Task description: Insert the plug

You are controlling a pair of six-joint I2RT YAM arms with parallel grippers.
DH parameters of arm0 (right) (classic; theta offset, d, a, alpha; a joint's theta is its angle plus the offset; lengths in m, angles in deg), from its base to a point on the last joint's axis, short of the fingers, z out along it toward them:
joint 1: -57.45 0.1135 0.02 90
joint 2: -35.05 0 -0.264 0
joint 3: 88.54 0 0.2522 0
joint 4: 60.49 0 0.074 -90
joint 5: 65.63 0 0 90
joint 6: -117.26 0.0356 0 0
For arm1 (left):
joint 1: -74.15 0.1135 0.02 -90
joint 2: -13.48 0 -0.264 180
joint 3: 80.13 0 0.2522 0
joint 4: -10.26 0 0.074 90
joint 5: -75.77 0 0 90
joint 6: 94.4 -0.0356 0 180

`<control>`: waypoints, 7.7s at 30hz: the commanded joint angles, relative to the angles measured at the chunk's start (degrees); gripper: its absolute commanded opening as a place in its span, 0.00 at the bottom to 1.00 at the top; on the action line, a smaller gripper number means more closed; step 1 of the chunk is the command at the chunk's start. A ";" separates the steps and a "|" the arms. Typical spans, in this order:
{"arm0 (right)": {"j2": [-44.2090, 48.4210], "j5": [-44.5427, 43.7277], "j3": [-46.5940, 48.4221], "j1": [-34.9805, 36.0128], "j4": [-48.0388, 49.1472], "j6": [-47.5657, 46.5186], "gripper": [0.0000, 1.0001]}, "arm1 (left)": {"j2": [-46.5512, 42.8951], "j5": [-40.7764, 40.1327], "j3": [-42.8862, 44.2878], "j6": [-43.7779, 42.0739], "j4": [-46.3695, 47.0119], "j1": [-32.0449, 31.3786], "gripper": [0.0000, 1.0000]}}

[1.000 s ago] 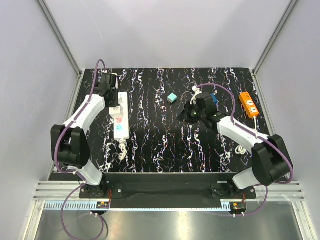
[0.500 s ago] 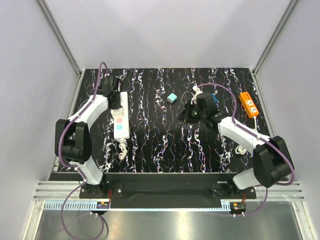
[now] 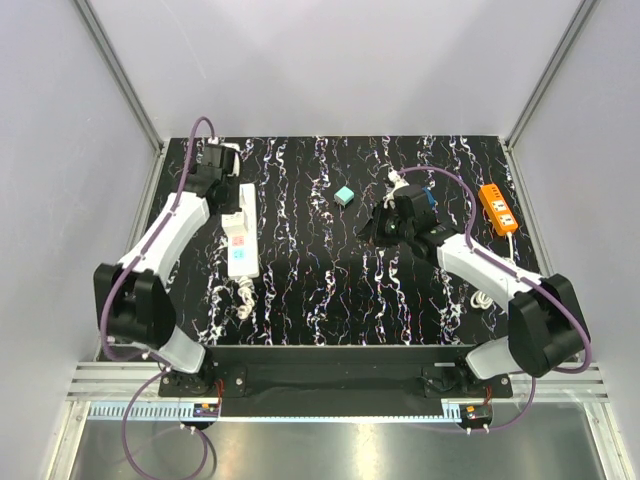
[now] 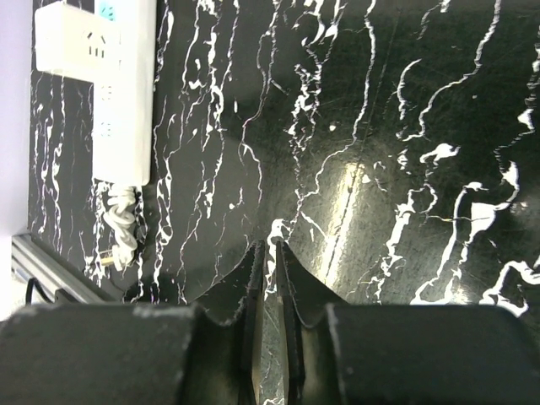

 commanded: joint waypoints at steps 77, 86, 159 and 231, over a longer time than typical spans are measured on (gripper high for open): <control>-56.23 -4.27 58.87 -3.42 -15.79 -45.91 0.69 | -34.18 4.03 -15.80 -2.01 13.05 -24.46 0.92; -56.76 -4.35 59.49 -2.37 -15.08 -45.38 0.71 | -33.92 3.33 -15.80 -1.84 12.79 -24.46 0.91; 23.48 8.30 -5.64 16.44 5.58 -25.96 0.87 | -18.80 60.81 -16.76 31.20 35.53 -20.59 0.00; 9.51 5.49 -11.18 17.06 75.53 36.01 0.25 | -39.64 28.64 -35.31 40.70 77.56 -25.78 0.00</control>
